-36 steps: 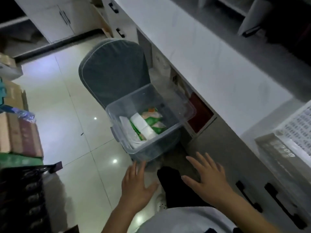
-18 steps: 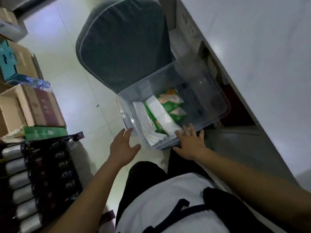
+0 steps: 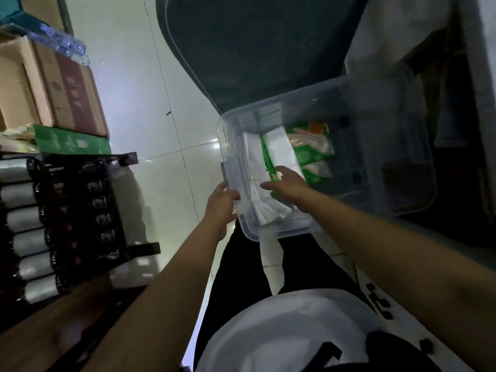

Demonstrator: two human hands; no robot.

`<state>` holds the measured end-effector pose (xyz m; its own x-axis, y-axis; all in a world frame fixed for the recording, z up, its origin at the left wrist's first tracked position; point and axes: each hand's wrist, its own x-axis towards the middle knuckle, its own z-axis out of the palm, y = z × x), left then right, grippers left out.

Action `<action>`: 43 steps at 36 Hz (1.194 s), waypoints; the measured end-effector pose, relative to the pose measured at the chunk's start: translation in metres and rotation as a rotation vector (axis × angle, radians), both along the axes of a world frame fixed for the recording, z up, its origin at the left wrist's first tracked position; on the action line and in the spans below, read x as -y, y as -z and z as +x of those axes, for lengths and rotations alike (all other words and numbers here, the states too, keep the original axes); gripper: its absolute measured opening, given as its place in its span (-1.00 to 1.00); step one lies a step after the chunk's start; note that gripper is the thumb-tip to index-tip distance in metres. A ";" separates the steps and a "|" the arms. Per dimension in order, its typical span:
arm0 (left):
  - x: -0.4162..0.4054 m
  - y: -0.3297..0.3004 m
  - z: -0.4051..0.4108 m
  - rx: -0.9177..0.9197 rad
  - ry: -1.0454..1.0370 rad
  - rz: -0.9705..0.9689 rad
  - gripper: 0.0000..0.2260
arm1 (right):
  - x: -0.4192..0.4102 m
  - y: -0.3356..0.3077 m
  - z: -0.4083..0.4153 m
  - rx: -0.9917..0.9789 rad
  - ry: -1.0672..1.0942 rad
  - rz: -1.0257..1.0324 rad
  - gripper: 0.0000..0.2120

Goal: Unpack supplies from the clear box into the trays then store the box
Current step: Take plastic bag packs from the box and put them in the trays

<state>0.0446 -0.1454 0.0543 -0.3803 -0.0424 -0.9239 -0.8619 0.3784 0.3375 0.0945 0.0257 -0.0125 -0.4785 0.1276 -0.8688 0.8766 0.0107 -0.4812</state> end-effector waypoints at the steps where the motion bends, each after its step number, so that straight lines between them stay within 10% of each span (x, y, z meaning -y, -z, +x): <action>1: 0.002 0.001 0.001 -0.011 0.007 0.012 -0.51 | 0.003 0.009 -0.010 0.026 0.013 -0.021 -0.23; 19: 0.020 0.039 0.011 -0.015 -0.110 0.106 -0.40 | 0.023 0.083 -0.065 0.313 0.052 -0.266 -0.37; 31: 0.026 0.046 0.015 -0.030 -0.085 0.111 -0.36 | 0.050 0.101 -0.069 0.139 -0.114 0.178 -0.39; 36: 0.028 0.045 0.012 -0.014 -0.084 0.109 -0.43 | 0.038 0.099 -0.062 0.152 -0.143 0.305 -0.71; 43: 0.039 0.029 0.016 -0.082 -0.035 0.039 -0.56 | 0.004 0.091 -0.054 0.164 0.105 0.193 -0.83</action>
<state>0.0607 -0.1847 0.0256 -0.4536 -0.0213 -0.8909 -0.8433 0.3336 0.4214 0.0400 0.0221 -0.1034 -0.3085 0.3397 -0.8885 0.9438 -0.0071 -0.3304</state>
